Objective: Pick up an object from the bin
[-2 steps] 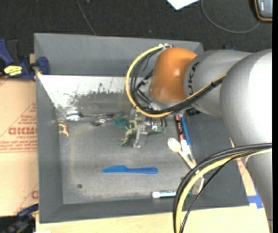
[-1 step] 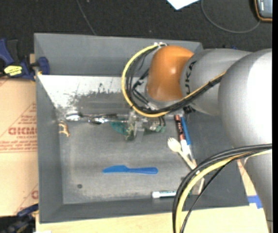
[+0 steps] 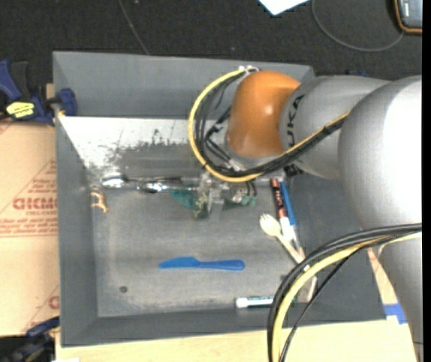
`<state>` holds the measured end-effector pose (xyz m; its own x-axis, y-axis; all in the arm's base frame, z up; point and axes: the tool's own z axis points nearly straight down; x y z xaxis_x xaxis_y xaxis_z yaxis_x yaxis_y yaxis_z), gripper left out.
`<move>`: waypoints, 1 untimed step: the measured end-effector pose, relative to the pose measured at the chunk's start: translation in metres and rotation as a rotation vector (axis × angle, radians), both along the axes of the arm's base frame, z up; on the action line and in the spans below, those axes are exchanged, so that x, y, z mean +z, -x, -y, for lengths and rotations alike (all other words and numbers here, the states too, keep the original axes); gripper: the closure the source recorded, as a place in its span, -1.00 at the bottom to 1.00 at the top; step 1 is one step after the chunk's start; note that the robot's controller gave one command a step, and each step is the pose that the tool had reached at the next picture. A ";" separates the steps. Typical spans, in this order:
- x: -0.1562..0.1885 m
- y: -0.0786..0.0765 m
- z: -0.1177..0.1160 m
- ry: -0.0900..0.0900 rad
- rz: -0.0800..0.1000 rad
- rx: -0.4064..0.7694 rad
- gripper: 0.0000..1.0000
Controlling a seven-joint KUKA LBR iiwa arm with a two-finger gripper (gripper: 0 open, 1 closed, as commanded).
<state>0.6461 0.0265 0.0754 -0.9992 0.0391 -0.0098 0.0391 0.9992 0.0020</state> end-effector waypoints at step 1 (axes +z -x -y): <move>0.010 0.001 0.000 0.000 -0.001 -0.001 1.00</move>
Offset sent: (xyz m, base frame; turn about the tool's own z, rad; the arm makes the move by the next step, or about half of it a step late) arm -0.0010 -0.0003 0.0057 0.0004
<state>0.6452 0.0261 0.0850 -0.9992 0.0398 -0.0089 0.0398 0.9992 0.0020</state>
